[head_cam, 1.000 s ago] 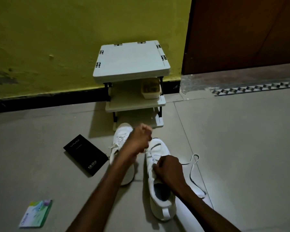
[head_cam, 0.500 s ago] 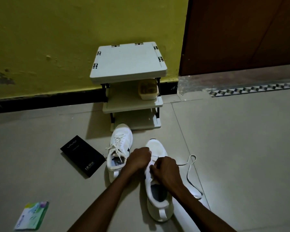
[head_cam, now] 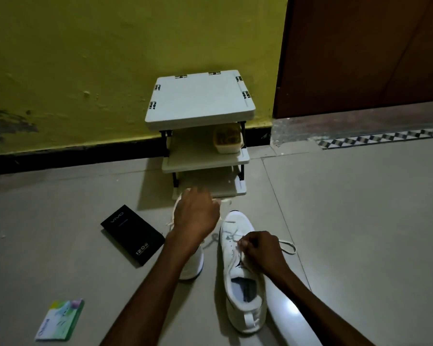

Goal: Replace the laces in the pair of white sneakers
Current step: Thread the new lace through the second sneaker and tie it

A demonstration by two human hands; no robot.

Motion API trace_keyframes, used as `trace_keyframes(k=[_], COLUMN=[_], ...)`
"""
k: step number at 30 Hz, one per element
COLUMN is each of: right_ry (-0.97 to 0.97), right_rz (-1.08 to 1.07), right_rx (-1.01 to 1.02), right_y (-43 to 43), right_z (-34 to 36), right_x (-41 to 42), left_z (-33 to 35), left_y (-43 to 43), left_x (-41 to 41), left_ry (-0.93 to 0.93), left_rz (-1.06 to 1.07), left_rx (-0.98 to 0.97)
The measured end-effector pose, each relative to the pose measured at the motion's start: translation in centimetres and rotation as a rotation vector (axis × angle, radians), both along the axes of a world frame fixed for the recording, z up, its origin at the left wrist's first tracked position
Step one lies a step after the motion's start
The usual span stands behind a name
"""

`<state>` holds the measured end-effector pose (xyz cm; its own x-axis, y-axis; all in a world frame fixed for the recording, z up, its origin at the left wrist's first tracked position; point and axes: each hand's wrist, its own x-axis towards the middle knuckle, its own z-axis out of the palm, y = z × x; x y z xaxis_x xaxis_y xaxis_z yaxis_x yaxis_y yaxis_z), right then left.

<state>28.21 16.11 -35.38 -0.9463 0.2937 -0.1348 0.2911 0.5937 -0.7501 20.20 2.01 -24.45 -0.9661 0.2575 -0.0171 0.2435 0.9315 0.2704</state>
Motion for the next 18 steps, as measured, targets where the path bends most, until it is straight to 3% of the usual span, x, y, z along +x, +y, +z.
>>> trace_keyframes(k=[2, 4, 7, 9, 16, 18], right_ry=[0.054, 0.082, 0.123, 0.144, 0.143, 0.097], right_rz=[-0.079, -0.163, -0.21, -0.207, -0.085, -0.027], right_rx=[-0.137, -0.271, -0.383, -0.413, -0.314, -0.191], right_y=[0.7, 1.0, 0.7, 0.5, 0.8, 1.3], right_z=[1.0, 1.8, 3.0, 3.3, 3.7, 3.2], right_x=[0.5, 0.8, 0.7, 0.3, -0.6, -0.6], left_z=[-2.1, -3.1, -4.0, -4.1, -4.5, -4.1], left_y=[0.1, 0.2, 0.7, 1.0, 1.9, 2.0], left_x=[0.8, 1.6, 2.4, 3.1, 3.3, 2.9], left_ry=[0.108, 0.102, -0.24, -0.372, -0.306, -0.296], left_rz=[0.023, 0.041, 0.046, 0.045, 0.128, 0.214], left_rx=[-0.108, 0.087, 0.479, 0.643, 0.908, 1.08])
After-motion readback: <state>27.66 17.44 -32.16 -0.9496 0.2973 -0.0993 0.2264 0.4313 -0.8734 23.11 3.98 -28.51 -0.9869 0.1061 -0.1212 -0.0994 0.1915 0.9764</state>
